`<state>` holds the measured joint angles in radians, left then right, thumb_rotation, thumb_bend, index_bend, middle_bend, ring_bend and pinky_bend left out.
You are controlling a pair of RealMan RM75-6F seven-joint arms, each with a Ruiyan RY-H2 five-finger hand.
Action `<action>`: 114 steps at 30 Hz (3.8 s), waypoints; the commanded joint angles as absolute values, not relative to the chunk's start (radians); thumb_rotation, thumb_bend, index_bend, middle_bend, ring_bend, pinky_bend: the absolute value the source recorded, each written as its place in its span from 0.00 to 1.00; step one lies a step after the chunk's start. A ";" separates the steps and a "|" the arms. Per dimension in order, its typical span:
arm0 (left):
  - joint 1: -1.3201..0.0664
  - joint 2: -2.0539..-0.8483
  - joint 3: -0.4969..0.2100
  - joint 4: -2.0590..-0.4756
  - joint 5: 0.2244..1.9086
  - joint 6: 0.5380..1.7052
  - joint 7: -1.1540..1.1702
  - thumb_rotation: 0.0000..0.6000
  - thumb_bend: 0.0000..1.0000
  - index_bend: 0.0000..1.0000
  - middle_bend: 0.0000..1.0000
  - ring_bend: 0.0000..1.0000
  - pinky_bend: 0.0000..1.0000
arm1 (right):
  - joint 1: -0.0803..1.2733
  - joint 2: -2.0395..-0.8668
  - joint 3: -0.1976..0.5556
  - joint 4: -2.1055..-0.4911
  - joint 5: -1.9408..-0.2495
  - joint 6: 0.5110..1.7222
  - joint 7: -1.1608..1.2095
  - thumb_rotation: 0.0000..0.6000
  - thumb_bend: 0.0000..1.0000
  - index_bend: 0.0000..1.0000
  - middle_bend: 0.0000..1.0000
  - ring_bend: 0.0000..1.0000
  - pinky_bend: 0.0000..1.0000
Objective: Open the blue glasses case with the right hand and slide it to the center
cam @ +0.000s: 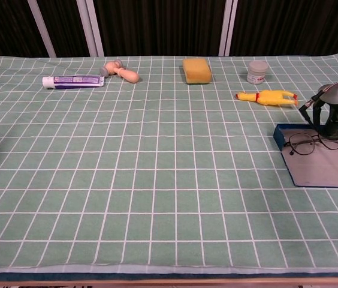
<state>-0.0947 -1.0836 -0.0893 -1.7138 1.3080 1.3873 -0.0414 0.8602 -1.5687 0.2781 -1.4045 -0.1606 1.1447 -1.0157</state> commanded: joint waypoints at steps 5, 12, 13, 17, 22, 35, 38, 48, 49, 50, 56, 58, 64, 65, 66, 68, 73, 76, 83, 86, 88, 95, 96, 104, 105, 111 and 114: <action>-0.094 -1.084 -0.089 -1.713 1.310 1.389 -0.040 1.00 0.00 0.00 0.00 0.00 0.00 | 0.859 -1.571 0.276 -1.422 -0.179 1.148 -1.002 1.00 0.50 0.50 0.94 1.00 1.00; -0.095 -1.083 -0.088 -1.714 1.312 1.387 -0.042 1.00 0.00 0.00 0.00 0.00 0.00 | 0.857 -1.574 0.285 -1.451 -0.203 1.156 -0.970 1.00 0.51 0.51 0.94 1.00 1.00; -0.095 -1.083 -0.088 -1.715 1.313 1.387 -0.043 1.00 0.00 0.00 0.00 0.00 0.00 | 0.858 -1.575 0.286 -1.454 -0.202 1.158 -0.970 1.00 0.51 0.51 0.94 1.00 1.00; -0.096 -1.083 -0.086 -1.716 1.316 1.385 -0.044 1.00 0.00 0.00 0.00 0.00 0.00 | 0.865 -1.587 0.291 -1.473 -0.209 1.165 -0.963 1.00 0.51 0.52 0.94 1.00 1.00; -0.095 -1.081 -0.086 -1.717 1.319 1.386 -0.052 1.00 0.00 0.00 0.00 0.00 0.00 | 0.881 -1.618 0.298 -1.480 -0.226 1.175 -0.954 1.00 0.51 0.53 0.94 1.00 1.00; -0.097 -1.073 -0.087 -1.717 1.321 1.378 -0.080 1.00 0.00 0.00 0.00 0.00 0.00 | 0.941 -1.718 0.331 -1.471 -0.255 1.211 -0.952 1.00 0.51 0.53 0.93 1.00 1.00; -0.096 -1.071 -0.087 -1.717 1.321 1.377 -0.087 1.00 0.00 0.00 0.00 0.00 0.00 | 0.951 -1.743 0.347 -1.462 -0.267 1.218 -0.936 1.00 0.51 0.53 0.93 1.00 1.00; -0.098 -1.067 -0.087 -1.716 1.322 1.373 -0.100 1.00 0.00 0.00 0.00 0.00 0.00 | 0.955 -1.810 0.372 -1.427 -0.418 1.229 -0.801 1.00 0.51 0.54 0.93 1.00 1.00; -0.097 -1.067 -0.087 -1.716 1.323 1.373 -0.100 1.00 0.00 0.00 0.00 0.00 0.00 | 0.953 -1.814 0.372 -1.422 -0.431 1.228 -0.789 1.00 0.51 0.54 0.93 1.00 1.00; -0.097 -1.067 -0.087 -1.717 1.323 1.374 -0.102 1.00 0.00 0.00 0.00 0.00 0.00 | 0.951 -1.820 0.370 -1.415 -0.447 1.227 -0.774 1.00 0.51 0.54 0.93 1.00 1.00; -0.097 -1.066 -0.087 -1.717 1.326 1.375 -0.104 1.00 0.00 0.00 0.00 0.00 0.00 | 0.943 -1.851 0.378 -1.379 -0.493 1.224 -0.716 1.00 0.51 0.54 0.93 1.00 1.00; -0.097 -1.067 -0.087 -1.718 1.326 1.375 -0.104 1.00 0.00 0.00 0.00 0.00 0.00 | 0.941 -1.863 0.379 -1.362 -0.507 1.222 -0.701 1.00 0.51 0.54 0.93 1.00 1.00; -0.097 -1.066 -0.087 -1.719 1.326 1.374 -0.106 1.00 0.00 0.00 0.00 0.00 0.00 | 0.943 -1.901 0.395 -1.318 -0.559 1.201 -0.636 1.00 0.50 0.55 0.93 1.00 1.00; -0.097 -1.066 -0.087 -1.719 1.326 1.374 -0.107 1.00 0.00 0.00 0.00 0.00 0.00 | 0.944 -1.906 0.396 -1.312 -0.571 1.198 -0.625 1.00 0.50 0.55 0.93 1.00 1.00; -0.098 -1.066 -0.087 -1.719 1.326 1.374 -0.107 1.00 0.00 0.00 0.00 0.00 0.00 | 0.946 -1.914 0.398 -1.302 -0.588 1.195 -0.610 1.00 0.50 0.55 0.93 1.00 1.00; -0.098 -1.065 -0.087 -1.720 1.326 1.373 -0.108 1.00 0.00 0.00 0.00 0.00 0.00 | 0.949 -1.925 0.402 -1.289 -0.608 1.193 -0.592 1.00 0.50 0.55 0.93 1.00 1.00; -0.098 -1.064 -0.087 -1.720 1.324 1.371 -0.113 1.00 0.00 0.00 0.00 0.00 0.00 | 0.962 -1.957 0.424 -1.244 -0.626 1.180 -0.570 1.00 0.50 0.55 0.93 1.00 1.00; -0.099 -1.064 -0.087 -1.721 1.324 1.370 -0.115 1.00 0.00 0.00 0.00 0.00 0.00 | 0.966 -1.973 0.434 -1.216 -0.641 1.180 -0.553 1.00 0.50 0.55 0.93 1.00 1.00; -0.100 -1.064 -0.088 -1.722 1.321 1.366 -0.118 1.00 0.00 0.00 0.00 0.00 0.00 | 0.966 -2.003 0.452 -1.158 -0.669 1.172 -0.511 1.00 0.50 0.55 0.93 1.00 1.00; -0.101 -1.064 -0.088 -1.723 1.321 1.365 -0.117 1.00 0.00 0.00 0.00 0.00 0.00 | 0.968 -2.016 0.462 -1.135 -0.694 1.180 -0.484 1.00 0.50 0.55 0.93 1.00 1.00; -0.101 -1.065 -0.087 -1.724 1.322 1.364 -0.116 1.00 0.00 0.00 0.00 0.00 0.00 | 0.971 -2.027 0.465 -1.113 -0.707 1.183 -0.476 1.00 0.50 0.55 0.92 1.00 1.00; -0.101 -1.064 -0.088 -1.725 1.316 1.362 -0.117 1.00 0.00 0.00 0.00 0.00 0.00 | 0.984 -2.064 0.489 -1.046 -0.722 1.198 -0.475 1.00 0.49 0.55 0.92 1.00 1.00; -0.101 -1.064 -0.088 -1.725 1.315 1.362 -0.117 1.00 0.00 0.00 0.00 0.00 0.00 | 0.985 -2.069 0.492 -1.038 -0.724 1.203 -0.473 1.00 0.49 0.55 0.92 1.00 1.00; -0.102 -1.064 -0.088 -1.724 1.317 1.361 -0.118 1.00 0.00 0.00 0.00 0.00 0.00 | 0.982 -2.095 0.506 -0.990 -0.746 1.202 -0.452 1.00 0.49 0.56 0.92 1.00 1.00; -0.102 -1.064 -0.088 -1.724 1.317 1.361 -0.118 1.00 0.00 0.00 0.00 0.00 0.00 | 0.981 -2.097 0.510 -0.988 -0.747 1.201 -0.447 1.00 0.49 0.56 0.92 1.00 1.00; -0.102 -1.065 -0.087 -1.724 1.315 1.360 -0.117 1.00 0.00 0.00 0.00 0.00 0.00 | 0.979 -2.113 0.521 -0.967 -0.781 1.209 -0.403 1.00 0.49 0.55 0.92 1.00 1.00; -0.103 -1.064 -0.088 -1.725 1.315 1.360 -0.117 1.00 0.00 0.00 0.00 0.00 0.00 | 0.979 -2.120 0.527 -0.954 -0.791 1.214 -0.396 1.00 0.49 0.55 0.92 1.00 1.00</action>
